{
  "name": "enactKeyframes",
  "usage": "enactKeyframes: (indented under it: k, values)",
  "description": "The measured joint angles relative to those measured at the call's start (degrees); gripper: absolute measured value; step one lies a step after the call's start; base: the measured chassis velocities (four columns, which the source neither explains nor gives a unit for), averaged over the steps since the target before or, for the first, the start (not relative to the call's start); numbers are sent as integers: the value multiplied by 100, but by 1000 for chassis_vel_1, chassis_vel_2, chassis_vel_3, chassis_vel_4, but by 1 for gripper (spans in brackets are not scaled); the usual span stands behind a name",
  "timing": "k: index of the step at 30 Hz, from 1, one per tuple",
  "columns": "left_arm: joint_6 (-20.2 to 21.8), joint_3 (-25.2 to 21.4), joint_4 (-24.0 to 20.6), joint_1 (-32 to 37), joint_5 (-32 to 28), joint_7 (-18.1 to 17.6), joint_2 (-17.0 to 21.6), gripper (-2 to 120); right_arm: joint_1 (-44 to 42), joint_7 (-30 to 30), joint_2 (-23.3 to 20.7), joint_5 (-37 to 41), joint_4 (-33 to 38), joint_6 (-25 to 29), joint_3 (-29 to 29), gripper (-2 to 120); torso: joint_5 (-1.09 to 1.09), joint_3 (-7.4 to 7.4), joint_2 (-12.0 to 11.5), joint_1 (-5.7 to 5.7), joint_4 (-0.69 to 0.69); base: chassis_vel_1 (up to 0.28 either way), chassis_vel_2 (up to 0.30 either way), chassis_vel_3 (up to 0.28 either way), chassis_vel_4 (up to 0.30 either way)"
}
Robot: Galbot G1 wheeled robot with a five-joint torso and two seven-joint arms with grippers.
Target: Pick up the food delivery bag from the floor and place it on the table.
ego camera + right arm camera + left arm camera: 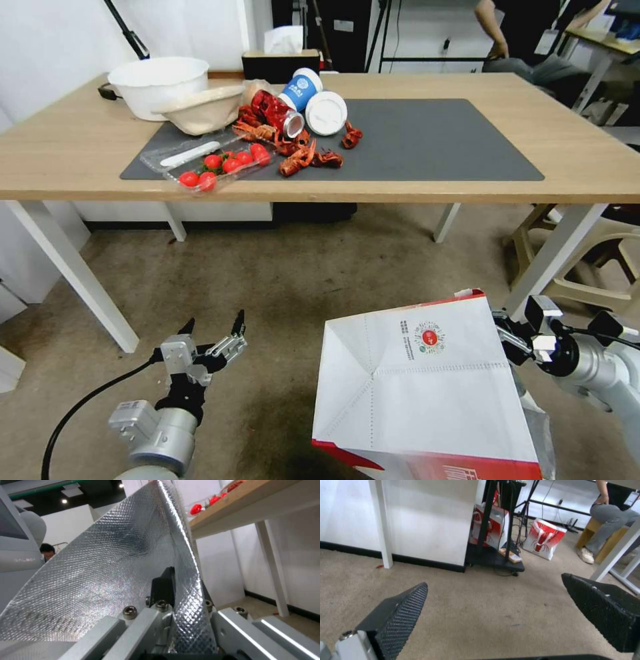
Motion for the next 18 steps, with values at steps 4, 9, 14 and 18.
enactKeyframes:
  k: [4,9,14,18]
  values:
    - [-2,22,5,5,22,13,-13,100,5,8,-5,0,41,1,-2,0,0,86,125,40,0,0,0,0,0]
    - [-2,23,5,4,33,19,-14,100,-22,6,-12,0,66,0,11,0,0,203,303,102,0,0,0,0,0]
    - [-2,22,-2,11,40,48,-18,100,-55,-18,-21,15,92,1,45,0,0,314,476,161,0,0,0,0,0]
    - [-7,22,-3,16,45,52,-19,100,-84,-20,-3,23,125,2,63,0,0,390,591,200,0,0,0,0,0]
